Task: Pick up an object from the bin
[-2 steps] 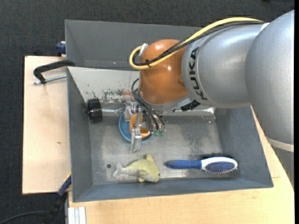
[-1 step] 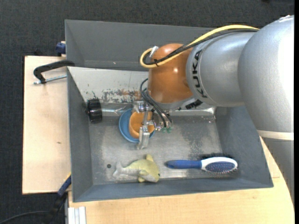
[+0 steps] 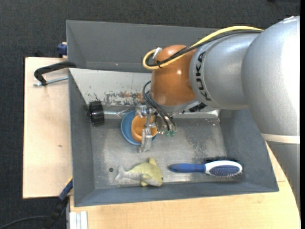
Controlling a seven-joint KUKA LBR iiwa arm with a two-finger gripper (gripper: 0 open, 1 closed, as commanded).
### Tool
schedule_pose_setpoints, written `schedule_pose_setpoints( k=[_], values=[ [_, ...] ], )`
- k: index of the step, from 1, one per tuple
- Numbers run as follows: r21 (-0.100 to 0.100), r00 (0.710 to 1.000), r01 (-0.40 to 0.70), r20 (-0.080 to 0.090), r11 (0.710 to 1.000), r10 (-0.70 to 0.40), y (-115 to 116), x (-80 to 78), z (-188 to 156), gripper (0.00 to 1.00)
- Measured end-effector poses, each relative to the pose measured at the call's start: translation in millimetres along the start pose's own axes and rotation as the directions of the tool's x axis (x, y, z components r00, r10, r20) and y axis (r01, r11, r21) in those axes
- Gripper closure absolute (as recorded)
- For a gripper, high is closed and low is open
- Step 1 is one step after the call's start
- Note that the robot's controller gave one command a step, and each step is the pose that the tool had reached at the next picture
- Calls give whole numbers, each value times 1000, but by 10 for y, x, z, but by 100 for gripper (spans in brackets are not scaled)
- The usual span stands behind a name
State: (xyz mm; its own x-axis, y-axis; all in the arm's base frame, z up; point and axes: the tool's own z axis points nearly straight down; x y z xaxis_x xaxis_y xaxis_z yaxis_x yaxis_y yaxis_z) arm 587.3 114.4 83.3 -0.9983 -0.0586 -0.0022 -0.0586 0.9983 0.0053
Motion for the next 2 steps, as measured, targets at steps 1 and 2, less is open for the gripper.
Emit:
schedule_pose_setpoints(
  k=[1,2],
  values=[
    [10,812,583,31,812,-583,-52,142,6,100],
    [9,796,605,10,796,-605,185,296,-2106,100]
  ],
)
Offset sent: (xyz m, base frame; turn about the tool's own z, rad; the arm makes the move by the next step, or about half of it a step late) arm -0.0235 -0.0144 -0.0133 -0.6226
